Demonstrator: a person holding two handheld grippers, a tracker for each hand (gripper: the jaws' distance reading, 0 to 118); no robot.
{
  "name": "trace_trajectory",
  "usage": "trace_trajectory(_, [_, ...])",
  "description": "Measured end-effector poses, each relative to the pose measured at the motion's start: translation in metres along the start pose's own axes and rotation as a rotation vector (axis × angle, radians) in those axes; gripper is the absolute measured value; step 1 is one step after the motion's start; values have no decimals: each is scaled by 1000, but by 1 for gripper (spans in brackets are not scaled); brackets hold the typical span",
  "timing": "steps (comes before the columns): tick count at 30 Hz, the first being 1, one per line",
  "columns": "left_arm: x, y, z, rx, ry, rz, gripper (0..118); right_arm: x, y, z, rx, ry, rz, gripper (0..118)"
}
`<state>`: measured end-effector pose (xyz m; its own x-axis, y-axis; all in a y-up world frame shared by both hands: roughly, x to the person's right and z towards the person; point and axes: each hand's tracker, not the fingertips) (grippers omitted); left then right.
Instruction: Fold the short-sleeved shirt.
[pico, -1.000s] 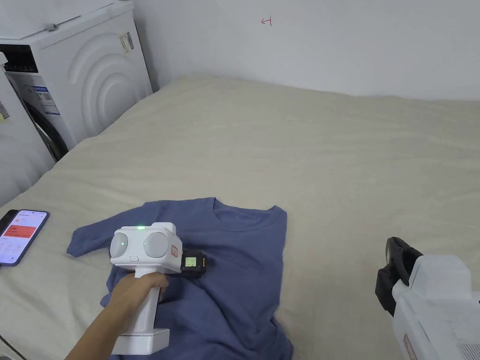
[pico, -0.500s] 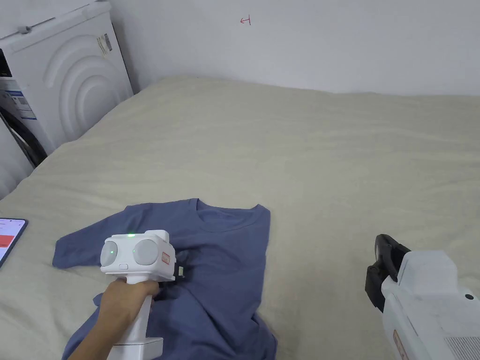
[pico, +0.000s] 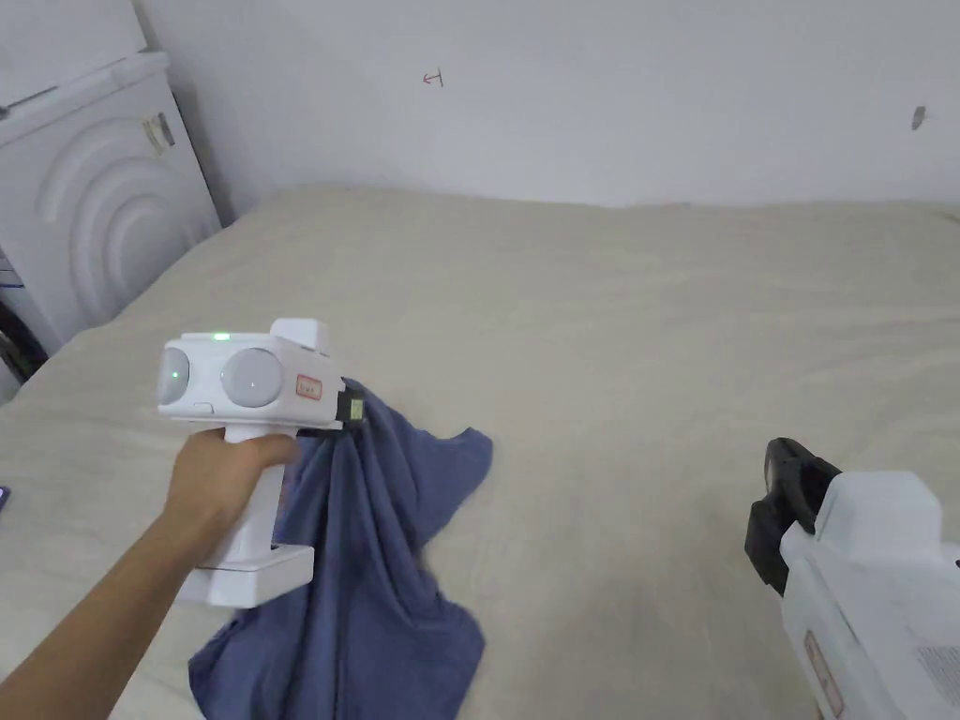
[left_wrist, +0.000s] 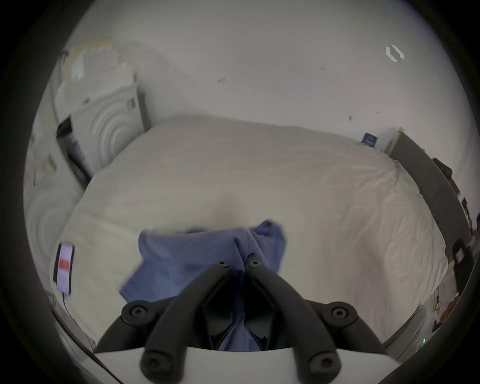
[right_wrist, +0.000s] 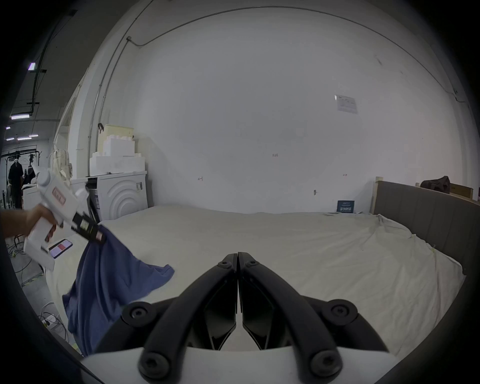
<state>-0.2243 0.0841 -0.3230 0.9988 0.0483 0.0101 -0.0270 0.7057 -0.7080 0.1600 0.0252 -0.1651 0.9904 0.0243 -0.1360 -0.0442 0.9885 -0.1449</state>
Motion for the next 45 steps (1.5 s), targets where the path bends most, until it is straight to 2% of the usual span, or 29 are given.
trace_trajectory(8, [129,77,36,149,-185,-222,1,53,13,24,44,-122,-17,0])
trace_trajectory(16, [257,96,41,150,-386,-365,1,94,24,53,61,-248,-19,0])
trace_trajectory(23, [345,18,-30,-51,-467,-474,1,127,14,74,42,-332,-20,0])
trace_trajectory(27, [377,-40,-81,-180,-458,-533,1,141,5,81,15,-365,-24,0])
trace_trajectory(35, [391,-128,-137,-371,-412,-607,1,151,-9,90,-22,-400,-39,0])
trace_trajectory(40, [384,-122,-139,-371,-426,-539,2,155,-13,89,-35,-404,-41,0])
trace_trajectory(42, [380,-114,-128,-344,-457,-525,12,154,-10,88,-29,-402,-42,0])
trace_trajectory(43, [379,-111,-124,-337,-462,-517,24,152,-9,88,-23,-400,-45,0])
trace_trajectory(44, [376,-108,-120,-323,-473,-506,42,151,-7,88,-19,-399,-47,0])
trace_trajectory(45, [372,-107,-114,-301,-484,-489,68,150,-5,87,-15,-396,-47,0])
